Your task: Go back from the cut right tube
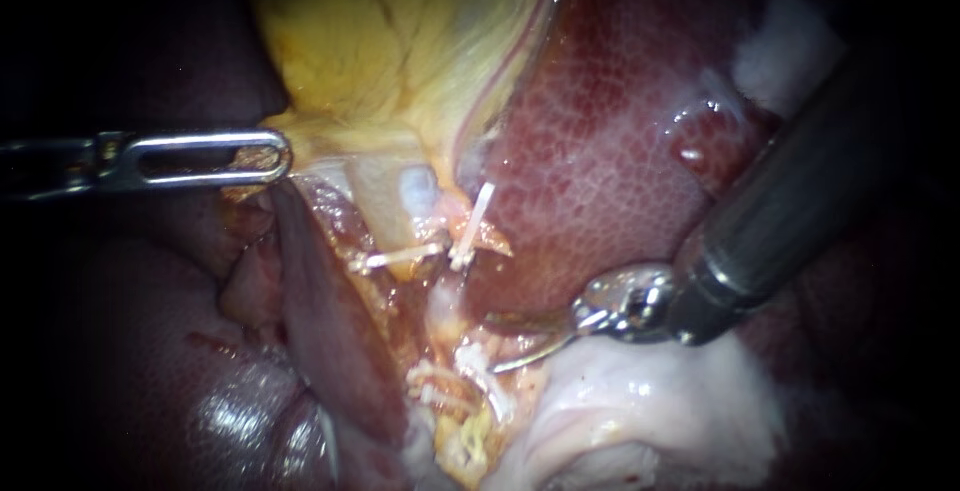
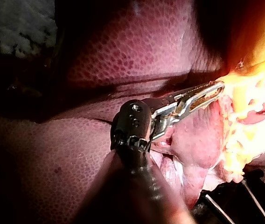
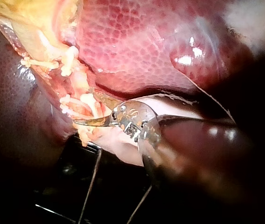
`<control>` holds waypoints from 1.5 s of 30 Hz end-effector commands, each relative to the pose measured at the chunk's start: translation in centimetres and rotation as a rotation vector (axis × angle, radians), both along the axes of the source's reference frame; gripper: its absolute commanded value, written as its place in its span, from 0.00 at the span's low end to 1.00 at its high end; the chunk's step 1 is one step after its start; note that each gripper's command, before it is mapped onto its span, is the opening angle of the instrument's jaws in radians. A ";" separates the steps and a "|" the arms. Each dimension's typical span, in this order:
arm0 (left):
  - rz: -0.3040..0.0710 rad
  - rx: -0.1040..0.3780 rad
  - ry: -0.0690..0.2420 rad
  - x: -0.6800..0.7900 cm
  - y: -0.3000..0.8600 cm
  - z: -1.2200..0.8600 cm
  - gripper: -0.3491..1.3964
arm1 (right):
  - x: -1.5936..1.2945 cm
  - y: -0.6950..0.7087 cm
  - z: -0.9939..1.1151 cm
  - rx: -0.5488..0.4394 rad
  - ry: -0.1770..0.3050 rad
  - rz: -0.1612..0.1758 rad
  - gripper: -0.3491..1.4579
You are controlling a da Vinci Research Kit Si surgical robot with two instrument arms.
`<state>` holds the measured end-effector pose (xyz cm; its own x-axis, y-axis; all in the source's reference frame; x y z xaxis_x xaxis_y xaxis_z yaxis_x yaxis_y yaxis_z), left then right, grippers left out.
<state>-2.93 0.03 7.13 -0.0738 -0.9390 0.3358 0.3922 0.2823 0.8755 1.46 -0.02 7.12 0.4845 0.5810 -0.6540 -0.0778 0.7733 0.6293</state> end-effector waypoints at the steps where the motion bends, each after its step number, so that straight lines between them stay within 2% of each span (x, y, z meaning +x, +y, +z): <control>1: 0.000 0.000 0.000 0.00 0.00 0.00 0.00 | -0.03 0.04 -0.06 -0.010 0.001 0.000 0.98; 3: 0.000 0.000 -0.001 0.00 0.00 0.00 0.00 | -0.14 0.17 -0.29 -0.045 0.003 0.000 0.98; 5: 0.001 0.000 -0.001 0.00 0.00 0.00 0.00 | -0.21 0.24 -0.45 -0.065 0.002 0.006 0.98; 10: 0.000 -0.001 0.000 -0.01 -0.01 0.02 0.00 | -0.31 0.31 -0.77 -0.099 0.001 0.037 0.98; 11: -0.001 -0.002 0.001 -0.02 -0.01 0.03 0.00 | -0.31 0.31 -0.79 -0.095 0.002 0.033 0.98; 12: -0.001 -0.002 0.001 -0.03 -0.02 0.04 0.00 | -0.31 0.31 -0.81 -0.084 0.023 0.009 0.98; 16: -0.009 -0.008 0.008 -0.13 -0.05 0.12 0.00 | -0.30 0.30 -0.80 -0.080 0.030 0.004 0.98; 20: 0.001 -0.014 0.000 -0.30 -0.12 0.27 0.00 | -0.31 0.29 -0.79 -0.079 0.031 0.002 0.98; 23: 0.023 -0.019 0.003 -0.52 -0.18 0.41 0.00 | -0.31 0.29 -0.80 -0.079 0.032 0.001 0.98; 27: 0.054 -0.012 0.001 -0.89 -0.27 0.55 0.00 | -0.32 0.29 -0.80 -0.079 0.032 0.001 0.98; 30: 0.066 -0.007 -0.003 -1.06 -0.32 0.61 0.00 | -0.34 0.29 -0.80 -0.079 0.032 0.000 0.98; 33: 0.071 -0.009 -0.002 -1.12 -0.35 0.62 0.00 | -0.34 0.29 -0.80 -0.079 0.032 0.000 0.98; 45: 0.072 -0.008 -0.003 -1.12 -0.35 0.59 0.00 | -0.34 0.30 -0.83 -0.077 0.035 0.002 0.98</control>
